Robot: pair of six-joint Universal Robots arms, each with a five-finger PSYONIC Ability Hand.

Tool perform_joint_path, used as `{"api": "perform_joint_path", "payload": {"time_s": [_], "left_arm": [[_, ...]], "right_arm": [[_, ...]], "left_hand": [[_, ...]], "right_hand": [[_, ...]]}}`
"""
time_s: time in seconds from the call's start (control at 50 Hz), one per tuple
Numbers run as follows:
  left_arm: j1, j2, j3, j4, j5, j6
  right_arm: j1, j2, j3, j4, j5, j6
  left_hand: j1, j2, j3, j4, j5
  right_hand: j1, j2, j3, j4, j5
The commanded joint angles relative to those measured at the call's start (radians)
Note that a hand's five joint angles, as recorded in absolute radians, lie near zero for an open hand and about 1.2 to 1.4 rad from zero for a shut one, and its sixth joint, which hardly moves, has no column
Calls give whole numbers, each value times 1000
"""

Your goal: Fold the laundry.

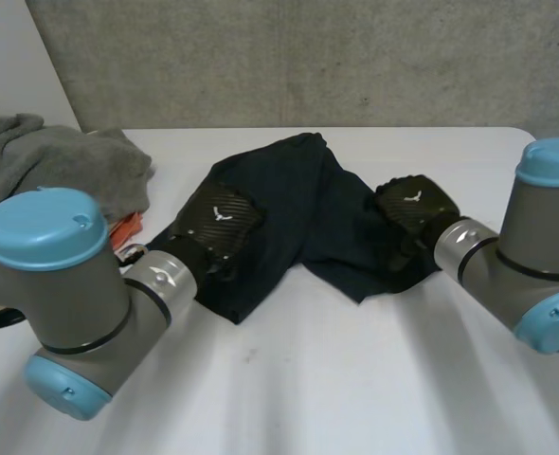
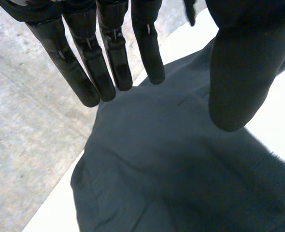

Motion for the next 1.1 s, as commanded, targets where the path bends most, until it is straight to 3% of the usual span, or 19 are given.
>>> {"api": "perform_joint_path", "payload": {"time_s": [0.02, 0.12, 0.26, 0.4, 0.54, 0.6, 0.62, 0.66, 0.82, 0.98, 1.1], "left_arm": [[-61, -83, 121, -93, -54, -83], [-78, -202, 250, -193, -115, -130], [-90, -325, 392, -302, -131, -170], [-90, -415, 504, -360, -144, -180], [-90, -512, 610, -394, -212, -175], [-96, -529, 652, -393, -255, -169], [-101, -534, 673, -391, -273, -160], [-104, -535, 687, -391, -298, -149], [-107, -528, 736, -410, -483, -37], [-89, -266, 589, -413, -365, -84], [-93, -141, 521, -408, -324, -75]], "right_arm": [[-22, -19, -5, 23, -4, 54], [-23, -5, -5, 27, -4, 39], [-14, 10, 0, 27, -2, 7], [-9, 13, 11, 34, -2, -24], [-5, 13, 20, 34, -5, -29], [0, 15, 23, 34, -4, -29], [3, 13, 25, 34, -5, -29], [6, 10, 26, 34, -5, -29], [-2, 5, 11, 37, -5, -26], [-49, 64, -152, 95, -25, -12], [-46, 238, -434, 230, -126, -75]], "left_hand": [[0, 5, 3, 7, 10], [-11, -7, -9, -5, -1], [-64, -60, -62, -58, -54], [-94, -89, -91, -87, -84], [-85, -81, -83, -78, -75], [23, 27, 26, 30, 33], [346, 351, 349, 353, 356], [738, 742, 740, 744, 748], [740, 744, 742, 746, 750], [740, 744, 742, 746, 750], [740, 744, 742, 746, 750]], "right_hand": [[-25, -39, -28, -11, 5], [-25, -39, -28, -11, 5], [-22, -36, -25, -8, 8], [-11, -24, -13, 4, 20], [10, -3, 8, 24, 40], [22, 8, 19, 36, 52], [22, 8, 19, 36, 52], [22, 8, 19, 36, 52], [13, 0, 11, 27, 43], [-219, -232, -221, -204, -189], [-269, -282, -271, -255, -239]]}}
